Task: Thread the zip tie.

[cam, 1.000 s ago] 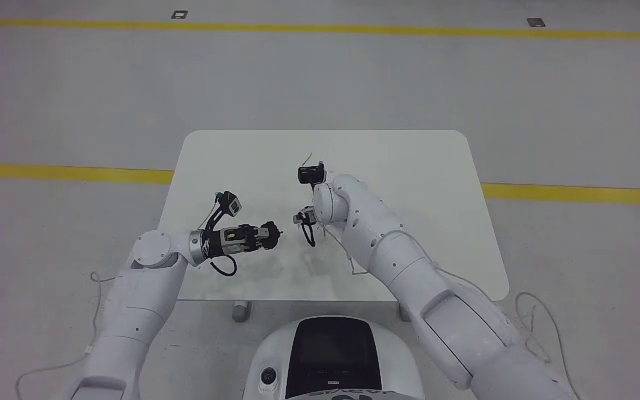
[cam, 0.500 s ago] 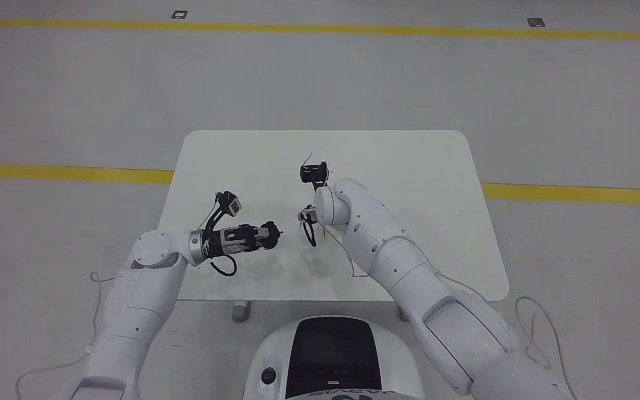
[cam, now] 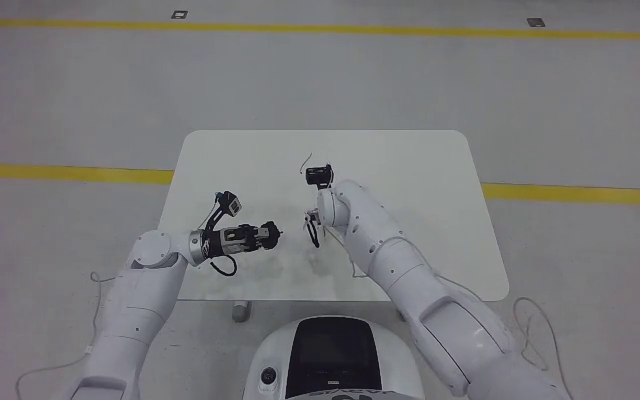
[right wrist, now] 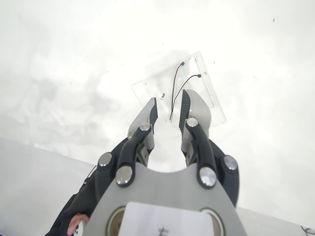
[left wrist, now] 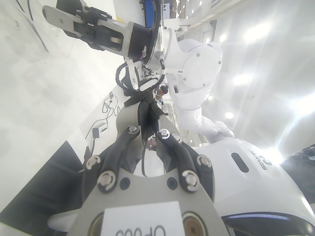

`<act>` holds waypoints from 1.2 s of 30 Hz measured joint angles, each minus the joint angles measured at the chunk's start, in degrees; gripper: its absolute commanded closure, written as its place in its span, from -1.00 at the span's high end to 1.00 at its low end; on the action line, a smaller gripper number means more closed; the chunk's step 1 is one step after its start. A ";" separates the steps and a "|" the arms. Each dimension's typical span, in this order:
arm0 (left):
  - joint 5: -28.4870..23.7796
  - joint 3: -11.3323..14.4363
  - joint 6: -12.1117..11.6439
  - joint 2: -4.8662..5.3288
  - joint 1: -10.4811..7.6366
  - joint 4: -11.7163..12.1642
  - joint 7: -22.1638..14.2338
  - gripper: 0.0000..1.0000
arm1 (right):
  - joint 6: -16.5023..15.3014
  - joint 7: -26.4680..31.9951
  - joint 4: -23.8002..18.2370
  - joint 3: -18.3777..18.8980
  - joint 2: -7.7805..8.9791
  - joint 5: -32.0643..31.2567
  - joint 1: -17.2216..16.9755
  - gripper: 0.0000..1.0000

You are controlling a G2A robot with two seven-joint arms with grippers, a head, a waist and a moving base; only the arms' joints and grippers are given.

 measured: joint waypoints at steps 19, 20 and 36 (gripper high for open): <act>0.00 0.00 0.00 0.00 0.00 0.00 0.00 -1.00 | 0.00 -3.57 13.04 6.06 -5.40 -5.82 3.91 -0.88; 0.00 0.00 0.00 0.00 0.00 0.00 0.00 -1.00 | 0.00 -3.90 13.87 6.50 -5.71 -6.12 4.23 -0.86; 0.00 0.00 0.00 0.00 0.00 0.00 0.00 -1.00 | 0.00 -7.58 22.86 12.01 -8.81 -10.07 8.05 -0.74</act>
